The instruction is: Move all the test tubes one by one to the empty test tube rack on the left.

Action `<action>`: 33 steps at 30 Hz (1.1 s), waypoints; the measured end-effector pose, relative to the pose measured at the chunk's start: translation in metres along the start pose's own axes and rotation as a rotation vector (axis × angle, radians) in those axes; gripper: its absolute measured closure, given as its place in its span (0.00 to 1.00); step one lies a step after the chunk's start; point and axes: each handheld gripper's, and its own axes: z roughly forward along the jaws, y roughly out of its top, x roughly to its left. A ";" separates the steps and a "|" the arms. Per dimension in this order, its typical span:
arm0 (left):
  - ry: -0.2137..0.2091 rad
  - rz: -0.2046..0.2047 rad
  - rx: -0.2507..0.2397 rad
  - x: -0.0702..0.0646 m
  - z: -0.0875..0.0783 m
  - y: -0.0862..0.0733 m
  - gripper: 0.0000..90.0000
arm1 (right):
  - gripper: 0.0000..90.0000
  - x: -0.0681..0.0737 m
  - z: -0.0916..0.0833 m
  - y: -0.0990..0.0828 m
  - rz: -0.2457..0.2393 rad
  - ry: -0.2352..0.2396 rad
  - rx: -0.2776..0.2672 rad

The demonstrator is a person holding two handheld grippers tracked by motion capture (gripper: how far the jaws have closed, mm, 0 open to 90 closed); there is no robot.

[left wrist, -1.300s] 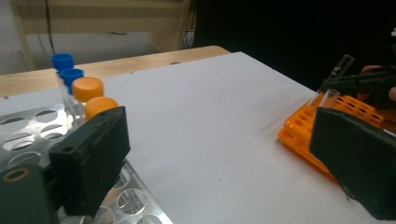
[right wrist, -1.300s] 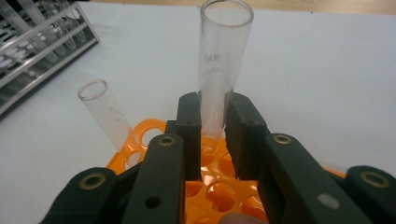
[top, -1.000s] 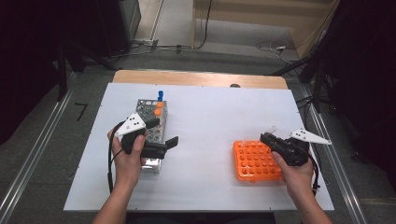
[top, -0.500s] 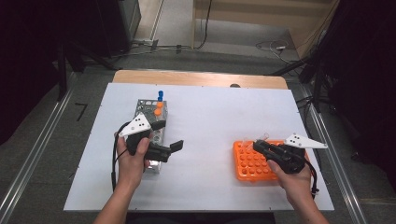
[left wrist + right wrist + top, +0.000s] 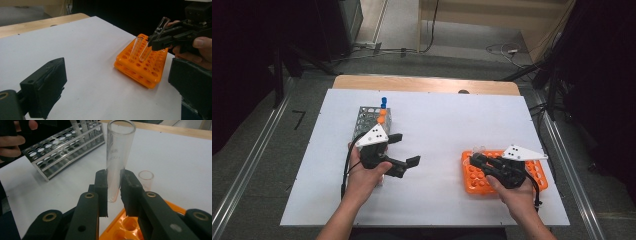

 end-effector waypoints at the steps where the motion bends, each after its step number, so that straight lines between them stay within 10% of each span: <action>1: -0.003 0.000 0.000 -0.001 0.001 0.000 0.04 | 0.82 0.002 0.002 0.000 -0.003 0.004 0.003; 14: 0.083 0.020 0.048 -0.025 0.021 0.003 0.24 | 0.82 0.021 0.025 0.000 -0.051 0.058 0.039; 33: -0.071 0.085 0.083 -0.053 0.050 0.002 0.69 | 0.82 0.043 0.046 -0.002 -0.095 0.116 0.083</action>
